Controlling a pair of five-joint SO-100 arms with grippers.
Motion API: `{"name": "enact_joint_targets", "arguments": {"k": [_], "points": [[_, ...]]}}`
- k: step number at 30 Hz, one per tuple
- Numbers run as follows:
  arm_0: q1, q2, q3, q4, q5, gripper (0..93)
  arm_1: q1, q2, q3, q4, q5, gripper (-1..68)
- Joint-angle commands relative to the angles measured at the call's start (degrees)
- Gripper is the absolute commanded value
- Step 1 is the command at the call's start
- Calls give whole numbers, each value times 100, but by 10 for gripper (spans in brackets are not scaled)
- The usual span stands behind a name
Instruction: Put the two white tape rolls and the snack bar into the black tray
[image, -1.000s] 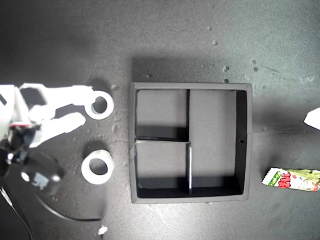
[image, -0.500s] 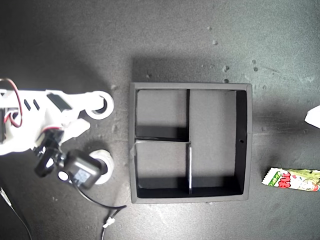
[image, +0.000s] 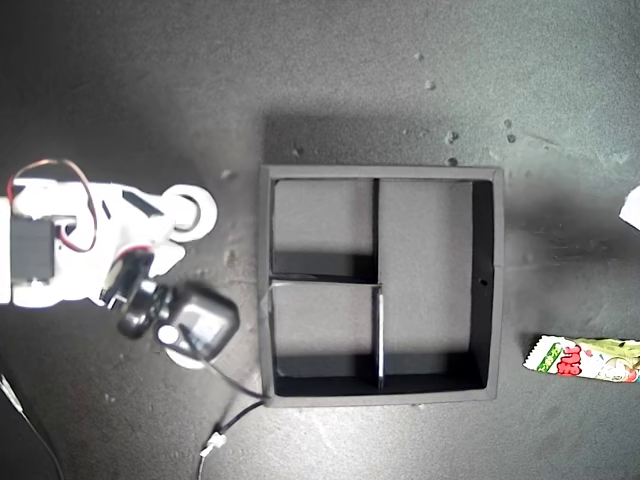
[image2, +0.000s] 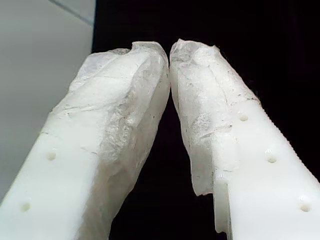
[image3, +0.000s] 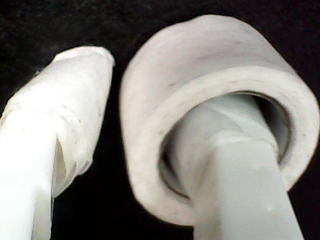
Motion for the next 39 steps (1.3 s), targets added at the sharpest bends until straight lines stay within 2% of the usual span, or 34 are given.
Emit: {"name": "enact_joint_targets", "arguments": {"k": [1,6,10,12,13,16,19,22,26,31,34,39], "points": [[-264,26,-334,185,-79,1,211,-44,-1099,-62,396,-3],[-281,545,-483,554,79,1,202,-1898,-3533,1362,817,-3],[-299,1116,-563,826,220,1,-185,-3990,-5432,3595,1784,-3],[-325,1389,-694,1055,308,1,-686,-4693,-5757,4667,2531,-3],[-343,1538,-756,1178,352,1,-1046,-4843,-5643,4922,2979,-3],[-369,1995,-800,1327,475,1,-2364,-4860,-4896,5036,4570,-2],[-378,2294,-712,1318,519,1,-3560,-4834,-4271,4685,5924,3],[-404,2320,-624,1292,527,1,-4236,-4825,-3841,4175,6627,23],[-378,2224,-677,1274,519,1,-4623,-4852,-2918,2830,6873,85],[-352,2250,-650,1274,545,1,-5027,-4852,-1573,1081,7066,252],[-334,2224,-642,1274,563,1,-5194,-4852,-817,141,6882,289],[-299,2109,-712,1274,633,1,-5370,-4852,-62,-642,6214,324]]}}
